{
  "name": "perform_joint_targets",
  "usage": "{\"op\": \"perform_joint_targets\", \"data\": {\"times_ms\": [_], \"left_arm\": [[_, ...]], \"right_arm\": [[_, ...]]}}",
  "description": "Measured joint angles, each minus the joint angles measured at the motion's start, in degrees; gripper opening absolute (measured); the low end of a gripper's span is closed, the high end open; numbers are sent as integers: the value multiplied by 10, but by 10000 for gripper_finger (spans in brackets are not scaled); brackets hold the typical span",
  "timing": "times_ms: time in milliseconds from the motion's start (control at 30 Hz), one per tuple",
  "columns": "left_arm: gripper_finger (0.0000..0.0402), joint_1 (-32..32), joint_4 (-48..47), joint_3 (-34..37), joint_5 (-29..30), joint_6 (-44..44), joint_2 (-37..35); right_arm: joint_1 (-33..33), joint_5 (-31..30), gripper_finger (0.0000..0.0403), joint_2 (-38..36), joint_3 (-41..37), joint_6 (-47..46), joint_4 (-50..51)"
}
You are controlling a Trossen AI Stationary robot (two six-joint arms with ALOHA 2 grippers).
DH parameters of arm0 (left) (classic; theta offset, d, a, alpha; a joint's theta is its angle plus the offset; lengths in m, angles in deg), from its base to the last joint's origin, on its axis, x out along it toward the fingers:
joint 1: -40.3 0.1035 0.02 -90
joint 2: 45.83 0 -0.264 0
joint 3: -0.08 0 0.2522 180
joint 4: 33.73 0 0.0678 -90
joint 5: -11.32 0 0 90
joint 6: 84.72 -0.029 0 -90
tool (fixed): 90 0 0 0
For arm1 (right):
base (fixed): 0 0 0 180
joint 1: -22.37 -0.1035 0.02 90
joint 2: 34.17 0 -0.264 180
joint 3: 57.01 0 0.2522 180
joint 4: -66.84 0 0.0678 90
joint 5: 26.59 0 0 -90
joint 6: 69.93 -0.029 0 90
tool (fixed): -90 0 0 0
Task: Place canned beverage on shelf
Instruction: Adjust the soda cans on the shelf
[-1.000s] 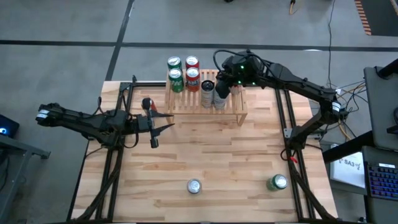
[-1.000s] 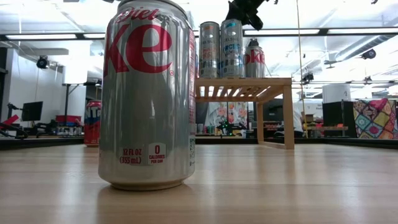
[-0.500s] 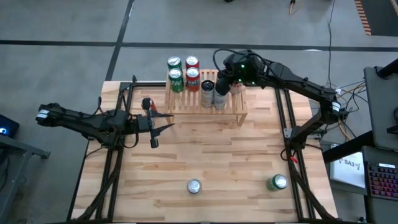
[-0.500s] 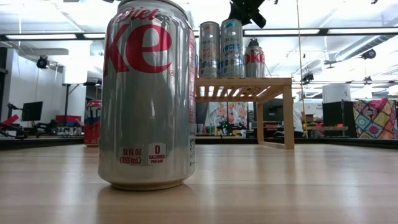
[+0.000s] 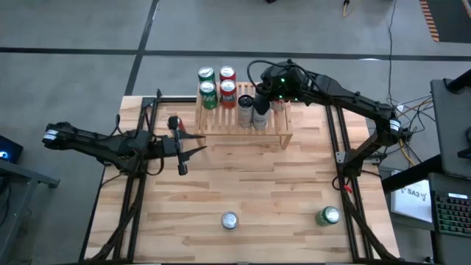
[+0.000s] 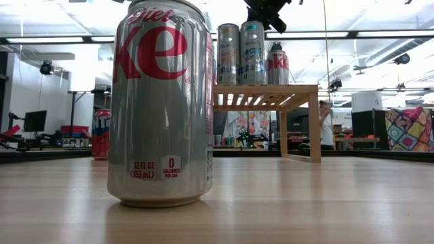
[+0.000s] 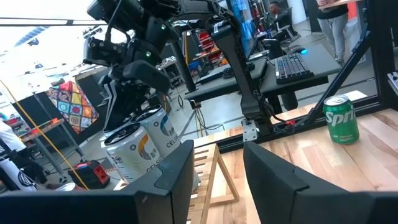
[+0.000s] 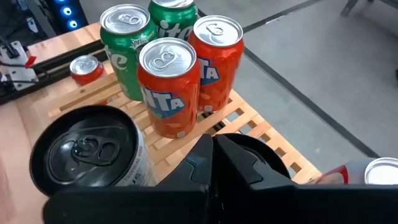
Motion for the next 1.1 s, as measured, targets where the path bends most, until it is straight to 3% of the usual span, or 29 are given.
{"op": "perform_joint_targets", "data": {"times_ms": [867,1100], "left_arm": [[125,0,-1,0,0,0,0],[125,0,0,0,0,0,0]], "right_arm": [[-6,28,9,-11,27,49,6],[-5,27,9,-21,62,41,75]]}}
